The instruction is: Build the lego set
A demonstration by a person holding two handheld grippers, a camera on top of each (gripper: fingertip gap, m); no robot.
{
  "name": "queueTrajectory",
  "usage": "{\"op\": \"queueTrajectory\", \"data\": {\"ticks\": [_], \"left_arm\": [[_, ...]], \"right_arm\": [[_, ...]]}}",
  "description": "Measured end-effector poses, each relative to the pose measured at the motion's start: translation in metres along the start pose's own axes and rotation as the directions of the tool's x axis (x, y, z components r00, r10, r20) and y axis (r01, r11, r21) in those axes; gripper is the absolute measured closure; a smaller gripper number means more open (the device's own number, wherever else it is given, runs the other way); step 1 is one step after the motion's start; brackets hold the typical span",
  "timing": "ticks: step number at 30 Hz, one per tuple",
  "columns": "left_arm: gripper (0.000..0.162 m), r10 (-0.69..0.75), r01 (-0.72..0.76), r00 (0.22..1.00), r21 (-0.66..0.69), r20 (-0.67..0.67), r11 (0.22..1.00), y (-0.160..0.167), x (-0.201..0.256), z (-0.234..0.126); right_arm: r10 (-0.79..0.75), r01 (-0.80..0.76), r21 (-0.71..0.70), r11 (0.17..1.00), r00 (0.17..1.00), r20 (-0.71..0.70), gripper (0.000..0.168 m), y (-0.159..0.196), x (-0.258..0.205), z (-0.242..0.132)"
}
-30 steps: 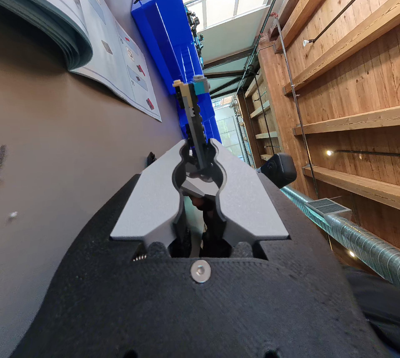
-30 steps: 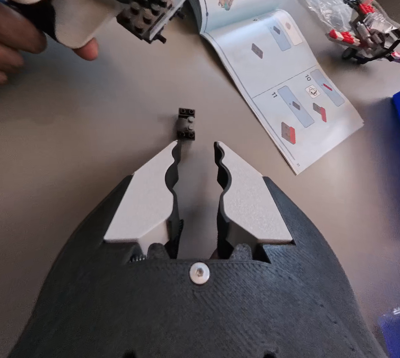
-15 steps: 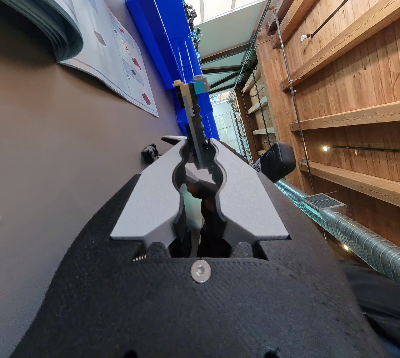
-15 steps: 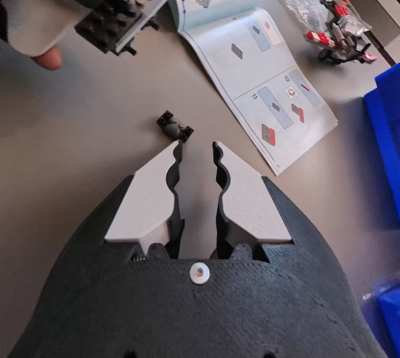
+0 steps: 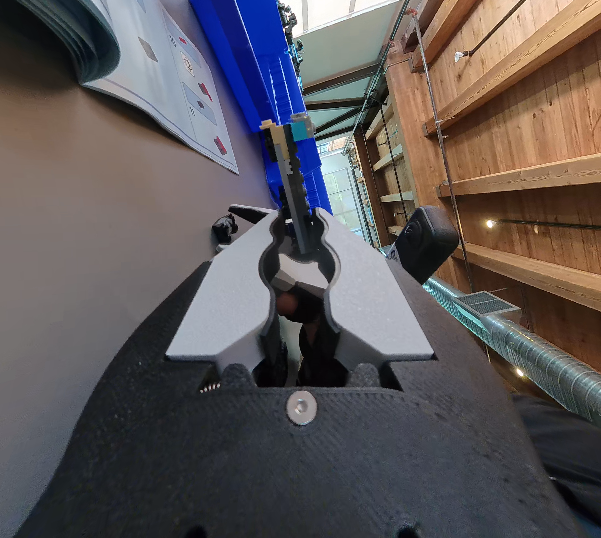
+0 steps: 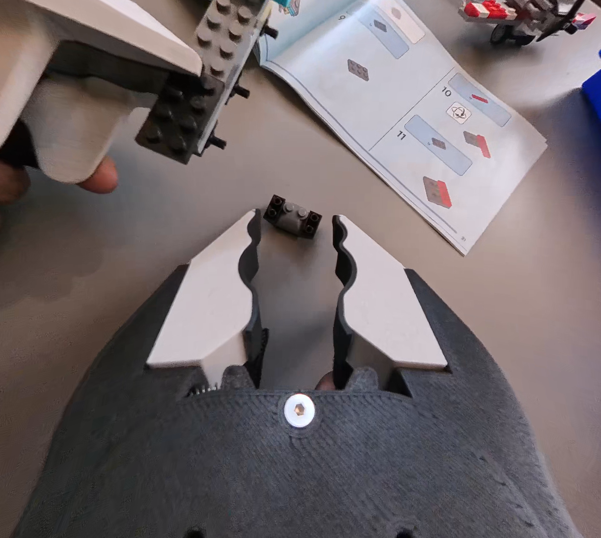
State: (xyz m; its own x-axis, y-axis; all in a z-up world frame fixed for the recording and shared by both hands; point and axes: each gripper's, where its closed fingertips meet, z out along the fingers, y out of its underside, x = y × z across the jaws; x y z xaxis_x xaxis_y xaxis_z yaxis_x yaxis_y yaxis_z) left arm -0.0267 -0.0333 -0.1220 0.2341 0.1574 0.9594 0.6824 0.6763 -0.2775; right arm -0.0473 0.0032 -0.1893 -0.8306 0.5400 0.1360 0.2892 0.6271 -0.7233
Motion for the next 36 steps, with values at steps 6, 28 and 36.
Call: {"op": "queueTrajectory", "data": {"ticks": [6, 28, 36], "left_arm": [[0.146, -0.007, 0.007, 1.0, 0.016, 0.002, 1.0, -0.004, -0.002, -0.004], [0.146, -0.027, 0.026, 0.999, -0.021, -0.029, 0.999, 0.018, 0.006, 0.019], [0.146, -0.032, 0.031, 0.999, -0.023, -0.036, 0.999, 0.018, 0.007, 0.019]], "right_arm": [[-0.025, 0.025, 0.0, 1.0, 1.0, -0.007, 0.132, -0.002, 0.0, 0.003], [0.033, -0.048, 0.216, 0.975, 0.997, 0.076, 0.132, -0.088, 0.002, -0.041], [0.014, -0.025, 0.199, 0.98, 0.998, 0.059, 0.132, -0.086, -0.003, -0.034]]}}
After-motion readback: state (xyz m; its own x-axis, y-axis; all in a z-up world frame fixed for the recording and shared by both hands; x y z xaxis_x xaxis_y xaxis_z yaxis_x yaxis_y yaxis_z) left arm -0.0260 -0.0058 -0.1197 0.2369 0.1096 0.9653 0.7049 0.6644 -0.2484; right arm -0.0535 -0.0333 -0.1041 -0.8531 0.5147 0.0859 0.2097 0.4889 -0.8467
